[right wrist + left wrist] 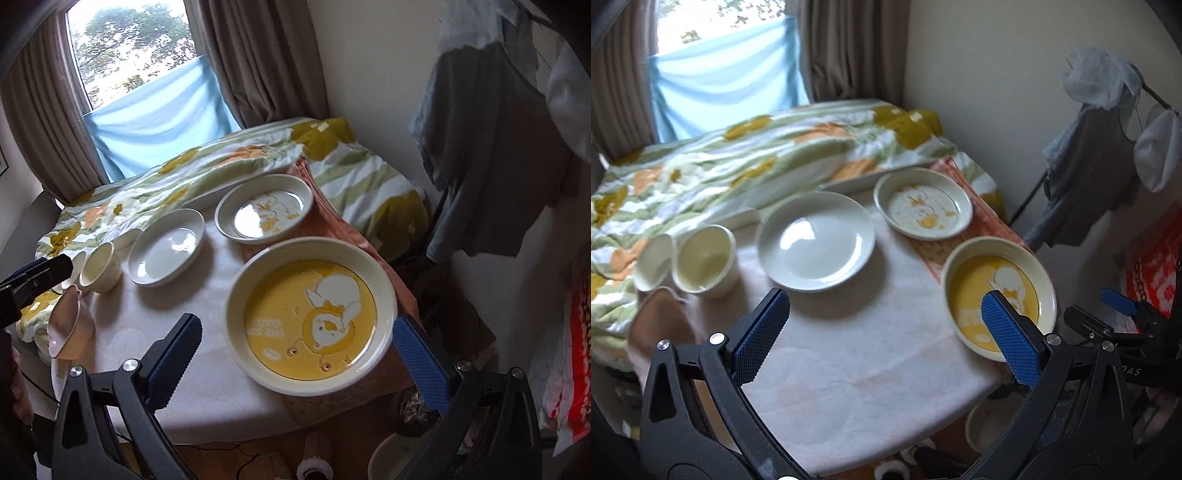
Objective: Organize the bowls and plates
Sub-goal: 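Reach both grippers to the yellow duck bowl rim and close them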
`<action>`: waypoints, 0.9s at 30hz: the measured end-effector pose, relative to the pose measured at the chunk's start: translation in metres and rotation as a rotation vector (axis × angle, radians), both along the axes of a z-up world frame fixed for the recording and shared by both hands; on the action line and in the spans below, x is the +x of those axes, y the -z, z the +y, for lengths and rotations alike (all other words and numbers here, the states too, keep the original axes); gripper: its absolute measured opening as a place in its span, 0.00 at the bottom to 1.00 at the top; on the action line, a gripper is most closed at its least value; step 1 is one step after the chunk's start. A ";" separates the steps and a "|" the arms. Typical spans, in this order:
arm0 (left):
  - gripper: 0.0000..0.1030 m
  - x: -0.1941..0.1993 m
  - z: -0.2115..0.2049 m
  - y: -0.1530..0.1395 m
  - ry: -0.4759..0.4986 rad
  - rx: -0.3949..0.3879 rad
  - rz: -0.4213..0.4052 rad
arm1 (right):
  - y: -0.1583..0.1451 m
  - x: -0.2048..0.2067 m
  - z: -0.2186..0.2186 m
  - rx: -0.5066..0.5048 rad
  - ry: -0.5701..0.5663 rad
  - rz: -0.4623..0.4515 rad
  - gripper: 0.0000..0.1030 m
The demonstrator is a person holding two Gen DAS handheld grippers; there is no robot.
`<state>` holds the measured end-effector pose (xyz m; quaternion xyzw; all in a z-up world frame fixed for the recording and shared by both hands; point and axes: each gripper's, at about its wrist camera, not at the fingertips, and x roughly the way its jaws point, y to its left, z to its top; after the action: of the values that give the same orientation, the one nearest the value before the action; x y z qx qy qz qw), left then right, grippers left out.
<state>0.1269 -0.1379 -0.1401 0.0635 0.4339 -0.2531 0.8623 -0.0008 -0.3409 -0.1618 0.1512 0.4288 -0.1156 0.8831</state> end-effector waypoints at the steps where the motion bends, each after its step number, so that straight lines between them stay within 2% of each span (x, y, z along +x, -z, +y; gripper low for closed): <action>1: 1.00 0.006 -0.014 0.014 0.031 0.006 0.041 | 0.009 -0.003 -0.009 0.013 0.015 0.010 1.00; 4: 0.97 0.021 -0.053 0.057 0.091 0.041 0.119 | 0.039 -0.007 -0.035 0.062 0.049 0.040 0.94; 7: 0.90 0.030 -0.078 0.093 0.145 0.060 0.182 | 0.065 -0.006 -0.056 0.111 0.065 0.064 0.81; 9: 0.85 0.034 -0.093 0.115 0.179 0.062 0.237 | 0.082 -0.003 -0.067 0.158 0.068 0.078 0.67; 11: 0.72 0.036 -0.098 0.130 0.189 0.067 0.286 | 0.095 0.000 -0.077 0.207 0.070 0.088 0.58; 12: 0.70 0.037 -0.103 0.136 0.192 0.071 0.302 | 0.099 0.001 -0.081 0.225 0.073 0.089 0.53; 15: 0.67 0.038 -0.110 0.145 0.204 0.078 0.317 | 0.105 0.004 -0.089 0.264 0.070 0.076 0.39; 17: 0.62 0.041 -0.113 0.148 0.211 0.083 0.321 | 0.108 0.008 -0.092 0.276 0.060 0.070 0.31; 24: 0.41 0.050 -0.120 0.153 0.220 0.086 0.336 | 0.111 0.020 -0.099 0.282 0.037 0.049 0.15; 27: 0.31 0.053 -0.123 0.154 0.228 0.079 0.337 | 0.113 0.026 -0.101 0.279 0.027 0.052 0.15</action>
<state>0.1802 -0.2611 -0.2937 0.1028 0.5716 -0.3390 0.7401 0.0256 -0.4421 -0.2750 0.2751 0.4615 -0.0707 0.8404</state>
